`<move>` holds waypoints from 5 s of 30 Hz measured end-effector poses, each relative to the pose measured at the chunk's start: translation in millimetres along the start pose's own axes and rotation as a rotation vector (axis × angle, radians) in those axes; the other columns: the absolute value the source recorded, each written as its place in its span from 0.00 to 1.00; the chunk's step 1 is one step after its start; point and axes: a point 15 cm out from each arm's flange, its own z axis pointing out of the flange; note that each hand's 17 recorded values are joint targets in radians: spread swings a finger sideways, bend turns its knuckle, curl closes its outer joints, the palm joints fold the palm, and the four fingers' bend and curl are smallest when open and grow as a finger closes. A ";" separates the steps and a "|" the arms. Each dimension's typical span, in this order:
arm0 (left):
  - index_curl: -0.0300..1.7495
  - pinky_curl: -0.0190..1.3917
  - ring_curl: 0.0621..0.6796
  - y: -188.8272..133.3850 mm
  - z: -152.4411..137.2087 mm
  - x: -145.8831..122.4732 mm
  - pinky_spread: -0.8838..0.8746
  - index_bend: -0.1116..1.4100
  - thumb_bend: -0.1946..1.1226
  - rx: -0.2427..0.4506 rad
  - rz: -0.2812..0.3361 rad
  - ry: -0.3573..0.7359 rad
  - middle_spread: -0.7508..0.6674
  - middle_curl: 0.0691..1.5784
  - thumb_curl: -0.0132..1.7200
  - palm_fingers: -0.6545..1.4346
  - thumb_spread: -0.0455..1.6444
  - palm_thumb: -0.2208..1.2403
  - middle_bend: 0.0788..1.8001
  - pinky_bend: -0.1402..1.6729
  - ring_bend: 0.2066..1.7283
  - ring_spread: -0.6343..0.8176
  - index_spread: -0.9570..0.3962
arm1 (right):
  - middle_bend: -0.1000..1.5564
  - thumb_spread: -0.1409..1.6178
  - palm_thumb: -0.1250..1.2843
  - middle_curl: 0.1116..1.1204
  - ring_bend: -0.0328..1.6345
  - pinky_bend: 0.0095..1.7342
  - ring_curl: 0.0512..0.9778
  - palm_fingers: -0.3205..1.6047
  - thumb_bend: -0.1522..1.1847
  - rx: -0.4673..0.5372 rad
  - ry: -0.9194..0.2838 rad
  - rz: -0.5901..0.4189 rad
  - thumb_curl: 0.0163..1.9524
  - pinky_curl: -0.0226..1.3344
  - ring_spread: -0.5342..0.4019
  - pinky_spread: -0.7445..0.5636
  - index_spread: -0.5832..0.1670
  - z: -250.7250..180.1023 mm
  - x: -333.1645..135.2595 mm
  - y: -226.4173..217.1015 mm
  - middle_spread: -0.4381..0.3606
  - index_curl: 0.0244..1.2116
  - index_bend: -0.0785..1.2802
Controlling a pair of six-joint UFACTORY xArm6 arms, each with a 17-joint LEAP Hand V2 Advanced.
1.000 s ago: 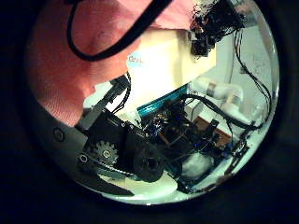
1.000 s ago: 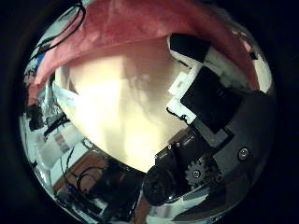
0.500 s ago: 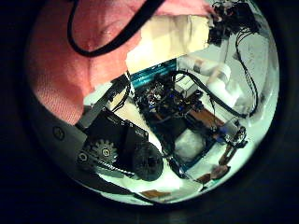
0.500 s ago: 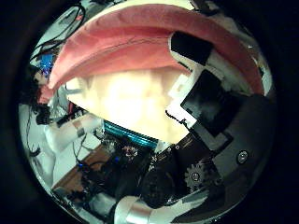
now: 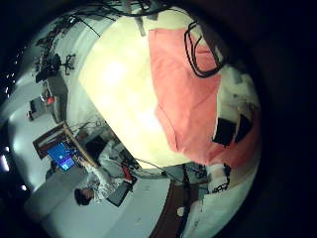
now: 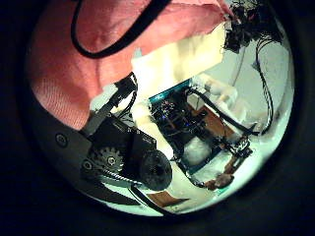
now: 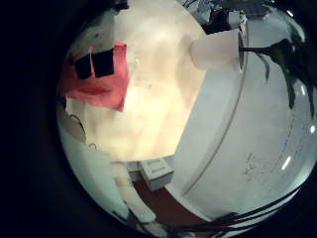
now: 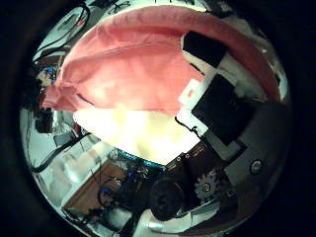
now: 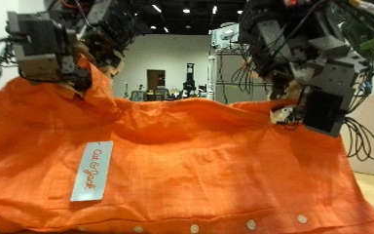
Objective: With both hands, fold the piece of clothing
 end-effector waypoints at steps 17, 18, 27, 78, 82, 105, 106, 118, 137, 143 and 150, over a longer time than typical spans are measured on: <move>0.76 0.47 0.86 -85.1 28.7 -52.4 0.17 0.19 0.12 0.014 -0.094 0.034 0.13 0.87 0.40 0.55 0.61 0.67 0.39 0.78 0.80 0.15 0.32 | 0.79 0.84 0.67 0.58 0.81 0.73 0.68 0.69 0.10 0.036 -0.041 0.092 0.25 0.57 0.31 0.35 0.36 37.2 28.1 -82.4 0.36 0.60 0.68; 0.75 0.47 0.87 -88.0 28.7 -56.3 0.17 0.17 0.13 0.027 -0.106 0.037 0.13 0.86 0.39 0.54 0.62 0.67 0.39 0.77 0.80 0.15 0.33 | 0.79 0.84 0.67 0.57 0.81 0.73 0.67 0.69 0.10 0.056 -0.044 0.098 0.25 0.57 0.31 0.35 0.35 35.4 30.7 -87.2 0.36 0.59 0.66; 0.53 0.47 0.74 -97.0 9.7 -66.4 0.30 0.18 0.12 0.185 -0.178 0.151 0.35 0.65 0.32 0.20 0.68 0.58 0.14 0.65 0.62 0.32 0.64 | 0.69 0.89 0.66 0.52 0.85 0.77 0.61 0.54 0.11 0.269 -0.071 0.179 0.21 0.51 0.27 0.21 0.26 -6.5 66.8 -105.9 0.30 0.39 0.12; 0.18 0.23 0.23 16.0 72.8 39.6 0.84 0.17 0.13 0.250 -0.024 0.336 0.89 0.08 0.20 0.28 0.70 0.49 0.05 0.24 0.13 0.85 0.80 | 0.34 0.61 0.56 0.29 0.40 0.28 0.25 0.69 0.10 0.078 -0.080 -0.185 0.17 0.19 0.26 0.34 0.25 172.9 42.0 -23.1 0.27 0.30 0.22; 0.17 0.23 0.23 14.1 72.1 38.8 0.83 0.17 0.14 0.250 -0.023 0.336 0.89 0.08 0.20 0.28 0.70 0.50 0.05 0.24 0.13 0.85 0.80 | 0.50 0.60 0.61 0.39 0.50 0.40 0.35 0.94 0.10 0.086 -0.074 -0.177 0.17 0.24 0.18 0.16 0.21 169.5 47.4 -22.1 0.23 0.40 0.40; 0.17 0.24 0.25 45.4 91.5 -14.3 0.83 0.18 0.13 0.264 -0.109 0.371 0.88 0.08 0.20 0.29 0.71 0.50 0.05 0.24 0.13 0.85 0.81 | 0.82 0.62 0.88 0.63 0.82 0.75 0.62 0.77 0.16 0.329 0.055 -0.080 0.33 0.50 0.34 0.35 0.39 36.4 133.0 31.7 0.36 0.65 0.79; 0.17 0.24 0.25 48.6 93.8 -17.2 0.83 0.18 0.13 0.263 -0.115 0.375 0.88 0.08 0.20 0.29 0.71 0.50 0.05 0.24 0.13 0.85 0.81 | 0.82 0.62 0.88 0.64 0.83 0.75 0.62 0.77 0.15 0.347 0.063 -0.095 0.33 0.50 0.35 0.35 0.39 27.8 127.6 30.0 0.36 0.66 0.79; 0.17 0.24 0.26 92.3 125.8 -48.5 0.82 0.18 0.13 0.244 -0.176 0.404 0.88 0.09 0.19 0.29 0.72 0.50 0.05 0.24 0.13 0.84 0.81 | 0.82 0.62 0.88 0.65 0.84 0.74 0.61 0.77 0.11 0.595 0.115 -0.263 0.38 0.51 0.35 0.35 0.42 -130.4 33.8 -16.4 0.37 0.67 0.81; 0.17 0.24 0.27 152.1 153.4 -66.3 0.82 0.18 0.13 0.240 -0.287 0.409 0.87 0.09 0.19 0.29 0.72 0.50 0.05 0.25 0.13 0.84 0.81 | 0.82 0.65 0.85 0.66 0.84 0.73 0.60 0.76 0.11 0.487 -0.040 -0.703 0.40 0.52 0.35 0.35 0.42 -84.9 -260.9 -92.3 0.36 0.68 0.79; 0.18 0.24 0.27 157.9 157.1 -62.5 0.82 0.18 0.13 0.237 -0.294 0.412 0.87 0.10 0.19 0.29 0.72 0.50 0.05 0.25 0.13 0.84 0.81 | 0.80 0.69 0.72 0.65 0.81 0.72 0.58 0.73 0.06 0.454 -0.182 -0.733 0.38 0.50 0.34 0.32 0.40 -73.8 -288.5 -85.5 0.35 0.68 0.76; 0.18 0.24 0.27 160.7 156.1 -58.1 0.82 0.18 0.13 0.244 -0.296 0.404 0.87 0.10 0.19 0.29 0.72 0.50 0.05 0.25 0.13 0.85 0.81 | 0.59 0.79 0.76 0.53 0.75 0.70 0.52 0.32 0.14 0.442 -0.318 -0.765 0.32 0.46 0.26 0.21 0.26 -66.3 -286.2 -87.5 0.34 0.54 0.36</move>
